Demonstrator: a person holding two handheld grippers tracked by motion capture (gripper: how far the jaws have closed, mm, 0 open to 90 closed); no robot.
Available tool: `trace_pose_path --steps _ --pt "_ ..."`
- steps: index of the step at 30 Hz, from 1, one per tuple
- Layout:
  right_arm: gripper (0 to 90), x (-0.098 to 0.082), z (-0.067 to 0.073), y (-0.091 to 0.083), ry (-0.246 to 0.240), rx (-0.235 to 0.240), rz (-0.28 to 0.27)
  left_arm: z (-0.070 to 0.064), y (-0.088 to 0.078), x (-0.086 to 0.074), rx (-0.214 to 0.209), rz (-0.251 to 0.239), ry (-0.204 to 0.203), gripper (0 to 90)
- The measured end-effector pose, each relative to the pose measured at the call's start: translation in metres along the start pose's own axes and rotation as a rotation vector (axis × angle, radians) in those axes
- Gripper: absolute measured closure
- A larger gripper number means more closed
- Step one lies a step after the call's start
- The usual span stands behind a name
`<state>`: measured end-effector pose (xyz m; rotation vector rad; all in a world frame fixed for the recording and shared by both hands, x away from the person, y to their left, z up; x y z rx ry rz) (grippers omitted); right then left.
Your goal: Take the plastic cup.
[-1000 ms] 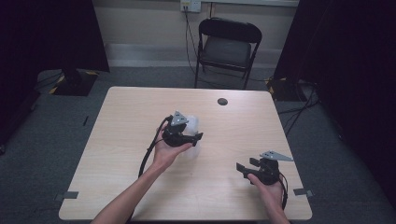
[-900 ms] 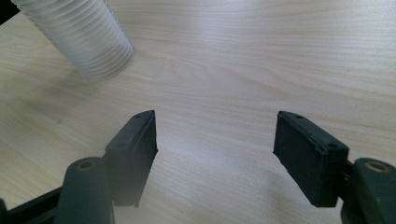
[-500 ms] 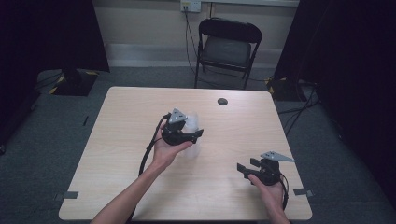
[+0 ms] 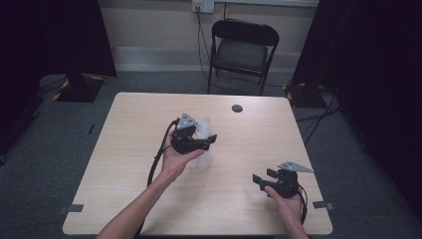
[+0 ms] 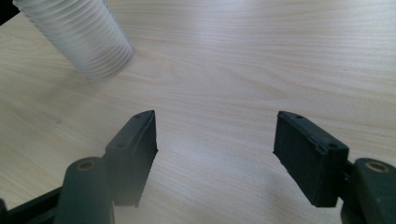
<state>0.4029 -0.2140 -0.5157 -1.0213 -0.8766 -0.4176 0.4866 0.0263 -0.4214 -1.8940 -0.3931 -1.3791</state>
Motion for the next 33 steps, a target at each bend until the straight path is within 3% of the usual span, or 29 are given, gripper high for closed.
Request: trace_pose_path --steps 10,17,21,33 --pt "30.3 0.000 0.000 0.000 0.000 0.003 -0.003 0.003 -0.008 0.008 -0.001 -0.043 -0.027 32.3" --pt "30.3 0.000 0.000 0.000 -0.003 0.001 -0.002 -0.001 -0.010 0.013 -0.002 -0.065 -0.022 32.5" --pt "30.3 0.000 0.000 0.000 -0.006 -0.003 -0.002 0.000 -0.012 0.016 -0.018 -0.079 -0.046 32.9" --pt "30.3 0.001 -0.001 0.000 -0.006 -0.005 -0.002 -0.003 -0.021 0.038 0.006 -0.119 0.009 33.5"
Point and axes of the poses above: each handheld gripper's, and its own axes: y roughly forward along the jaws, x roughly out of its top, z roughly to its left, the point moved 8 cm from there along y, roughly forward along the jaws, and after that the axes turned 1 degree about -z, right-handed, at the moved point
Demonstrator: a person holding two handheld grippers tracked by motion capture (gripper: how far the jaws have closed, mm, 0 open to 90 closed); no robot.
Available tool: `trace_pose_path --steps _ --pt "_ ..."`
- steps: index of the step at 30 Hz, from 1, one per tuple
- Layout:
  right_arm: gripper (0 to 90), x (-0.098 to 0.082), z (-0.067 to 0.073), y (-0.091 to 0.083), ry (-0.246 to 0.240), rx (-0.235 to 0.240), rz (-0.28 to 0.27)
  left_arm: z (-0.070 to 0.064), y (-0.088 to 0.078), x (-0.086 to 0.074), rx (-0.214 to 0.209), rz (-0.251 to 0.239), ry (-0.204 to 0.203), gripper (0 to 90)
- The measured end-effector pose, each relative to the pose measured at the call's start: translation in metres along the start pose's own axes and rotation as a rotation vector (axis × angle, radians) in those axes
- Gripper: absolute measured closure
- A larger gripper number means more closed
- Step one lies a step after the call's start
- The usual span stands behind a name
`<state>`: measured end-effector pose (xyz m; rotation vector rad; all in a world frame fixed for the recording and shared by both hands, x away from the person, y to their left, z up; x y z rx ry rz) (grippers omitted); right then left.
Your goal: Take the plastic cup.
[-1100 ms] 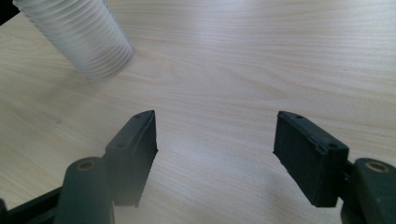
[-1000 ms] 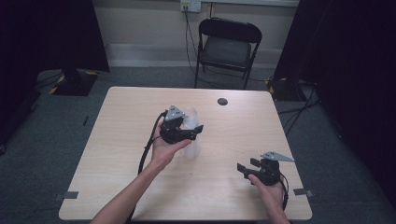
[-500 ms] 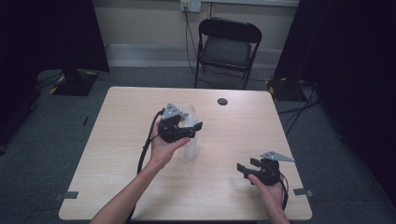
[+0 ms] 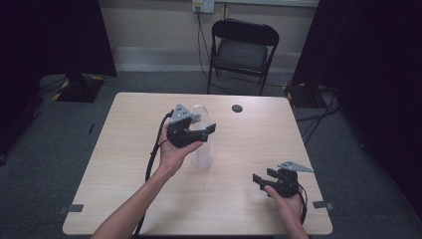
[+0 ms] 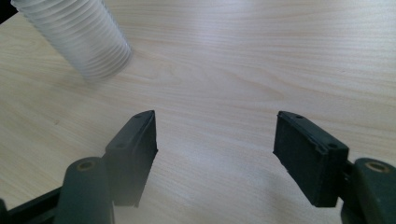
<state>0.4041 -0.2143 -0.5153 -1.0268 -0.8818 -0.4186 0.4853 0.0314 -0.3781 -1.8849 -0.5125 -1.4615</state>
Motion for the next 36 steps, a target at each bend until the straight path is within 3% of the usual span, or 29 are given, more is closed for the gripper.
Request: trace_pose_path --steps 19,24,30,36 --pt "30.3 0.003 0.005 -0.001 -0.010 0.013 -0.022 0.000 -0.028 0.033 -0.014 -0.100 0.014 34.4" --pt "30.3 0.004 0.007 -0.002 -0.015 0.018 -0.029 -0.001 -0.037 0.034 -0.037 -0.106 0.007 35.1" --pt "30.3 0.005 0.011 -0.002 -0.022 0.020 -0.028 0.003 -0.049 0.035 -0.031 -0.112 0.010 34.9" --pt "30.3 0.006 0.016 -0.003 -0.030 0.028 -0.033 0.008 -0.063 0.031 -0.048 -0.102 -0.026 34.9"
Point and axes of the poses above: each handheld gripper's, and its own axes: y roughly forward along the jaws, x roughly out of its top, z roughly to its left, the point moved 8 cm from there along y, roughly forward along the jaws, and after that the axes turned 1 degree about -z, right-handed, at the moved point
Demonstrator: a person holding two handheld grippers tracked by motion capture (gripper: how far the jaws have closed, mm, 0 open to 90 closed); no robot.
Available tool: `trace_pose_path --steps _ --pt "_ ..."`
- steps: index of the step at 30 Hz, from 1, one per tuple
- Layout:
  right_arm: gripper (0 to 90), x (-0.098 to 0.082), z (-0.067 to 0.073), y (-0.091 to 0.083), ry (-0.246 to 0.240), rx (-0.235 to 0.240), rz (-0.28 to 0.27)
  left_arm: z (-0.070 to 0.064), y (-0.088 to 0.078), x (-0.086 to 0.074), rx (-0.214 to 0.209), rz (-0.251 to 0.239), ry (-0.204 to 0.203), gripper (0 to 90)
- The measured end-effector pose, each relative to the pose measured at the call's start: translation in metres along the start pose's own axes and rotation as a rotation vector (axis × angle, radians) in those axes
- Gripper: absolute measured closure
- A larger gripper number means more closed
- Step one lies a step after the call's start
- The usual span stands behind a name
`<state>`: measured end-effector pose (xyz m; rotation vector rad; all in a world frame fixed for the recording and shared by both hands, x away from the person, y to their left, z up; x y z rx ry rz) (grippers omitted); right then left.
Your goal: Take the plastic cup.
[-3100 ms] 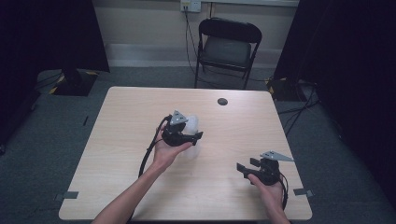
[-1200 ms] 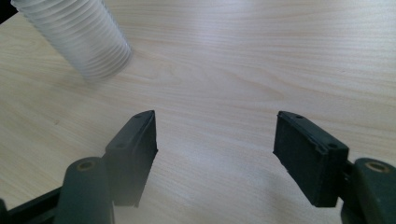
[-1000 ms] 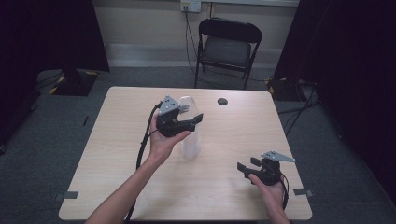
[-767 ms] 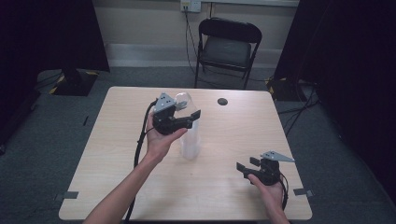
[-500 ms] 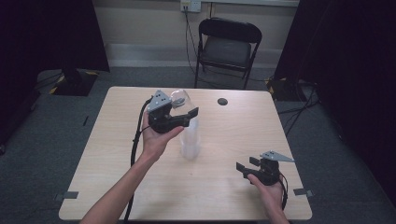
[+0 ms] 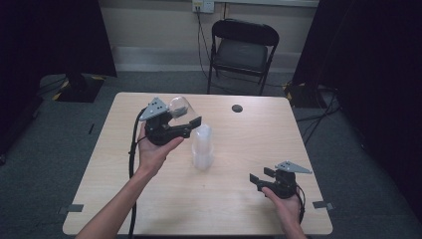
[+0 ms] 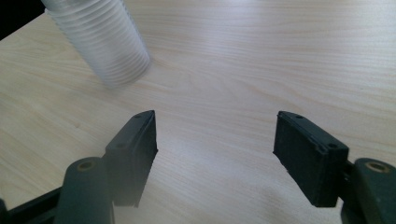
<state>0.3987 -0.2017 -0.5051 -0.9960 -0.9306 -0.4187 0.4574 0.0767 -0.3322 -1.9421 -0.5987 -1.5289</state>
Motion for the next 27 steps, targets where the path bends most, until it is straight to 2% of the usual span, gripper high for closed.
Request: trace_pose_path --steps 8,12,14,16,22,25,27 --pt "31.0 0.005 0.012 -0.002 -0.032 0.021 -0.027 0.009 -0.014 -0.022 -0.006 0.042 -0.068 35.1" --pt "31.5 0.007 0.020 -0.001 -0.065 0.027 -0.046 0.012 -0.021 -0.036 -0.001 0.069 -0.126 35.7" --pt "31.6 0.008 0.025 -0.001 -0.084 0.034 -0.055 0.014 -0.025 -0.040 0.014 0.066 -0.136 36.1" --pt "32.3 0.009 0.032 -0.001 -0.103 0.049 -0.063 0.015 -0.029 -0.047 0.004 0.099 -0.140 36.1" --pt "34.9 0.010 0.045 0.001 -0.131 0.077 -0.074 0.013 -0.038 -0.062 0.003 0.139 -0.145 36.3" --pt "37.7 0.010 0.050 0.002 -0.148 0.087 -0.085 0.011 -0.039 -0.073 -0.028 0.168 -0.182 37.0" --pt "38.2 0.011 0.053 0.002 -0.159 0.086 -0.089 0.011 -0.039 -0.081 -0.011 0.178 -0.188 37.1"
Point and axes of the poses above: each handheld gripper's, and its own axes: y roughly forward along the jaws, x roughly out of its top, z roughly to its left, the point moved 8 cm from there along y, roughly forward along the jaws, and after that the axes turned 1 degree about -z, right-handed, at the moved point
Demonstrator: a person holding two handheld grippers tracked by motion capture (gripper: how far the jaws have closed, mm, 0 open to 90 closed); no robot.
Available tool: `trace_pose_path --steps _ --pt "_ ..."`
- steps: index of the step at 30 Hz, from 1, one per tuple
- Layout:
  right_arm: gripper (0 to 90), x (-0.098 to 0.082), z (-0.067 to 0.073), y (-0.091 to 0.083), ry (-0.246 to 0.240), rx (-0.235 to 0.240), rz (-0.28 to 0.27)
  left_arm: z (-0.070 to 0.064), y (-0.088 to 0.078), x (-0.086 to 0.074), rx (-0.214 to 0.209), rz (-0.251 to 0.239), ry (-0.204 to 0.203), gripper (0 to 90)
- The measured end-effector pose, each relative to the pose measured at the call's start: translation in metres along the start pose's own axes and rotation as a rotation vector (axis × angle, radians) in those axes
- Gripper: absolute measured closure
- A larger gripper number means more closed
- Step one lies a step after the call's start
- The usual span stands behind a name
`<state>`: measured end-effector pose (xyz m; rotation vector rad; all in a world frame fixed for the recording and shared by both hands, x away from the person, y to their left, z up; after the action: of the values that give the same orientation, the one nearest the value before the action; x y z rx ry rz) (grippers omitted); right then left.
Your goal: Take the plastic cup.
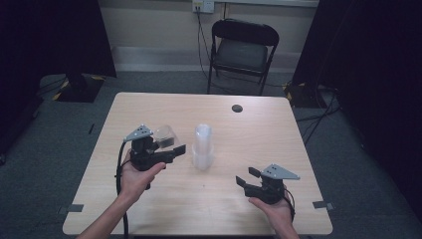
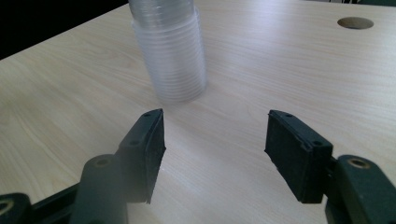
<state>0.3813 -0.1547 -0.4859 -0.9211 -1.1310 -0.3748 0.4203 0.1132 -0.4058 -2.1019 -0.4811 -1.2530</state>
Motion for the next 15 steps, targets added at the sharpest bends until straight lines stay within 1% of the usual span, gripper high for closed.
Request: trace_pose_path --steps 1,3,4,5,6,7,8,9,12,14,15 --pt "39.1 0.000 0.002 0.000 -0.013 0.003 -0.002 0.000 0.002 -0.004 -0.003 0.011 -0.005 37.1" --pt "40.2 0.001 0.005 0.000 -0.022 0.012 -0.009 0.000 0.005 -0.011 -0.005 0.025 -0.019 37.0" --pt "41.6 0.001 0.007 0.001 -0.030 0.016 -0.010 0.000 0.006 -0.012 -0.014 0.031 -0.030 37.0" --pt "42.5 0.001 0.009 0.001 -0.039 0.019 -0.011 -0.001 0.007 -0.014 -0.025 0.031 -0.052 36.8" --pt "42.7 0.002 0.011 0.002 -0.046 0.025 -0.016 -0.001 0.007 -0.015 -0.030 0.035 -0.066 36.4" --pt "43.8 0.002 0.013 0.002 -0.048 0.033 -0.018 -0.001 0.008 -0.016 -0.032 0.041 -0.075 36.2" --pt "43.8 0.002 0.013 0.002 -0.048 0.033 -0.018 -0.001 0.008 -0.016 -0.032 0.041 -0.075 36.2" --pt "46.9 0.003 0.021 0.003 -0.073 0.057 -0.019 -0.003 0.009 -0.019 -0.045 0.050 -0.092 36.3" --pt "49.6 0.005 0.030 0.005 -0.094 0.080 -0.032 -0.006 0.011 -0.027 -0.055 0.074 -0.097 36.3" --pt "50.8 0.006 0.036 0.007 -0.113 0.089 -0.029 -0.008 0.013 -0.030 -0.062 0.086 -0.114 36.3" --pt "50.8 0.006 0.036 0.007 -0.113 0.089 -0.029 -0.008 0.013 -0.030 -0.062 0.086 -0.114 36.4"
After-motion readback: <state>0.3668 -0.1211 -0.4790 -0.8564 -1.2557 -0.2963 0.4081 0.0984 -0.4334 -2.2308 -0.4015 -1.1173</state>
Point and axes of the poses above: each handheld gripper's, and its own axes: y roughly forward along the jaws, x roughly out of its top, z roughly to its left, the point moved 8 cm from there along y, roughly forward along the jaws, and after that the axes turned 1 degree about -z, right-handed, at the moved point
